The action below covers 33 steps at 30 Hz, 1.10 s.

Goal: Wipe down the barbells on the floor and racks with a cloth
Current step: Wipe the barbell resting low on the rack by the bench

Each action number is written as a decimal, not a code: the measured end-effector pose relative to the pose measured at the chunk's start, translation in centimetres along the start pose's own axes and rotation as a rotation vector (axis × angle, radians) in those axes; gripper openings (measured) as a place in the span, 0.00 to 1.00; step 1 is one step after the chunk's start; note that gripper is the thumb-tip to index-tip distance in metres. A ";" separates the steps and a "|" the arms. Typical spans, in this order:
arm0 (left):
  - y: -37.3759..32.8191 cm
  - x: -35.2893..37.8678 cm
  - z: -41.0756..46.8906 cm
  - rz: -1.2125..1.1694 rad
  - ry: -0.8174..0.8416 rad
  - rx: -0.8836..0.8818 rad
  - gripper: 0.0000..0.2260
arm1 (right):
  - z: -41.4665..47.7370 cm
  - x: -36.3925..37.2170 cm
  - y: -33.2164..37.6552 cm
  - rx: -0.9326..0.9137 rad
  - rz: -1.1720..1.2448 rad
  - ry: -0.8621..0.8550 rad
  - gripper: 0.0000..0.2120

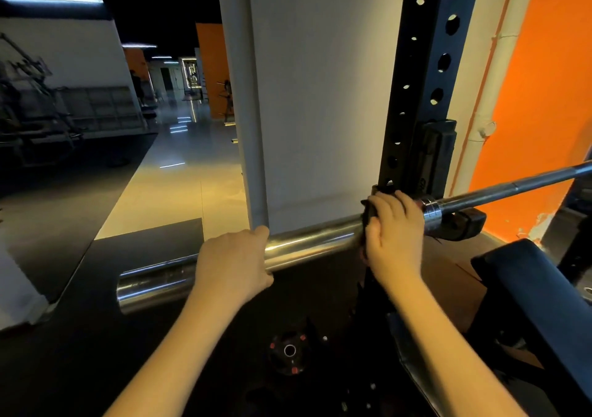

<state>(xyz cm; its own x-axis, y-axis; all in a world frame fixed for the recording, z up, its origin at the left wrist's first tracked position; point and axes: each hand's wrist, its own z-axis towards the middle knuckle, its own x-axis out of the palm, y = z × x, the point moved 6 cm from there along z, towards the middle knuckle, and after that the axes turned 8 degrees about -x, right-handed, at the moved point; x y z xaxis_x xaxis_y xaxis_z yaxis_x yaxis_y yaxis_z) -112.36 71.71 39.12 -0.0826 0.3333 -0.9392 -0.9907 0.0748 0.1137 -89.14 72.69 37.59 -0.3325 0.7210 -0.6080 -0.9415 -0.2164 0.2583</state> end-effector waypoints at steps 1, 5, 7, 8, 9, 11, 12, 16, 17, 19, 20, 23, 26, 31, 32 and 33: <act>-0.3 -0.1 -0.4 0.046 -0.081 0.001 0.22 | -0.8 0.4 2.0 0.023 0.030 -0.034 0.21; -0.8 0.4 -1.4 0.058 -0.229 0.032 0.25 | -1.5 0.8 6.3 -0.309 0.105 0.051 0.18; -0.8 0.1 -1.6 0.056 -0.195 0.055 0.25 | -0.2 0.6 3.6 -0.356 0.039 0.092 0.18; -0.5 -0.1 -1.6 0.044 -0.160 0.059 0.25 | 0.5 0.3 1.8 -0.284 0.022 0.073 0.18; -0.1 -0.3 -1.5 -0.008 -0.104 0.085 0.26 | 0.8 -0.1 0.2 -0.166 0.020 0.039 0.19; 1.2 -0.3 -0.7 -0.137 0.114 0.072 0.33 | 0.1 -0.1 -0.1 0.034 0.013 -0.053 0.20; 1.8 -0.4 -0.4 -0.136 0.188 0.058 0.36 | -0.4 0.3 1.5 0.070 0.017 -0.060 0.21; 2.5 0.1 -0.3 -0.123 0.226 -0.003 0.26 | -2.2 0.9 8.5 -0.223 0.174 0.063 0.20; 2.4 0.0 -0.5 -0.108 0.171 -0.004 0.24 | -1.9 0.7 8.3 -0.265 0.211 0.105 0.20; 2.2 -0.2 -0.9 -0.045 0.046 -0.003 0.21 | -1.0 0.4 5.4 -0.243 0.207 0.150 0.21; 2.1 -0.3 -1.1 -0.016 -0.025 -0.002 0.21 | -0.4 0.3 3.4 -0.154 0.186 0.130 0.21; 1.5 -0.2 -2.3 0.073 -0.180 -0.018 0.19 | -0.9 -0.1 0.9 0.195 0.182 -0.046 0.16; 1.4 0.4 -2.5 0.031 -0.288 -0.004 0.22 | -2.4 1.1 7.5 -0.019 0.151 -0.077 0.17; 1.9 -0.5 -2.9 -0.025 -0.179 0.061 0.26 | -0.3 1.0 6.5 -0.308 0.021 0.079 0.16; 2.8 -0.7 -2.8 -0.084 -0.116 0.048 0.29 | 0.2 0.7 4.6 -0.212 -0.021 0.047 0.16; 3.9 -0.9 -2.8 -0.103 -0.036 0.009 0.33 | 0.3 0.4 3.4 -0.096 -0.034 -0.005 0.16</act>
<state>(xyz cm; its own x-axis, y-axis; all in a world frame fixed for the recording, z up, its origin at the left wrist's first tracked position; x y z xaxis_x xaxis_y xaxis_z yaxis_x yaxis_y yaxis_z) -116.49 69.09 39.55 0.0241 0.3568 -0.9339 -0.9927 0.1192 0.0199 -92.43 72.43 38.48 -0.2999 0.7321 -0.6116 -0.9533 -0.2533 0.1643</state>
